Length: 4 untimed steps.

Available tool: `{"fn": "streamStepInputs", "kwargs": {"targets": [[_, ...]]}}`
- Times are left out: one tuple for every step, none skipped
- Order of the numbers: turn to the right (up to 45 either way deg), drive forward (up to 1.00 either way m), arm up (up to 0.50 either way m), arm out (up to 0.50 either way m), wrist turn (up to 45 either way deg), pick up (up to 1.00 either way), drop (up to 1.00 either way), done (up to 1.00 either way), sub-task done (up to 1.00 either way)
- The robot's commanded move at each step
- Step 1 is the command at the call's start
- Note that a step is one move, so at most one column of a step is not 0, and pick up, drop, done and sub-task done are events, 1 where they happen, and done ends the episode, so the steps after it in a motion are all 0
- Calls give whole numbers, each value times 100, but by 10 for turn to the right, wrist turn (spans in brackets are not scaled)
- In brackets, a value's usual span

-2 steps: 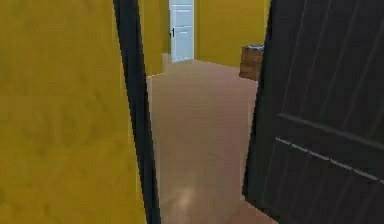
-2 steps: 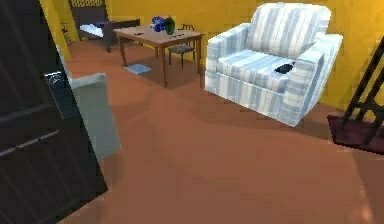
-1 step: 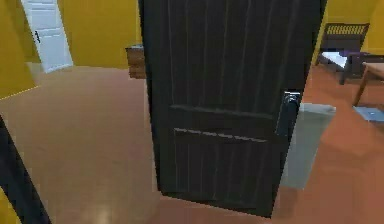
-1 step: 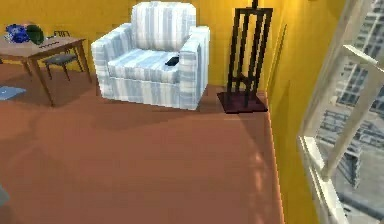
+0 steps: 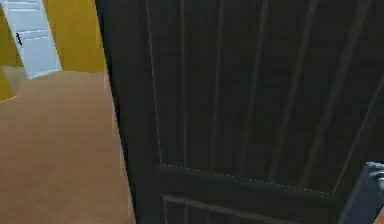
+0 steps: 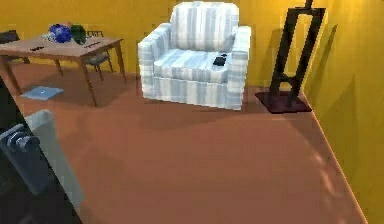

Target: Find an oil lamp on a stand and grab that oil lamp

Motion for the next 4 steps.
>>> {"fn": "streamStepInputs", "kwargs": {"targets": [[-270,0,0,0,0,0,0,0,0],[0,20,0,0,0,0,0,0,0],[-450,0,0,0,0,0,0,0,0],[0,60,0,0,0,0,0,0,0]]}}
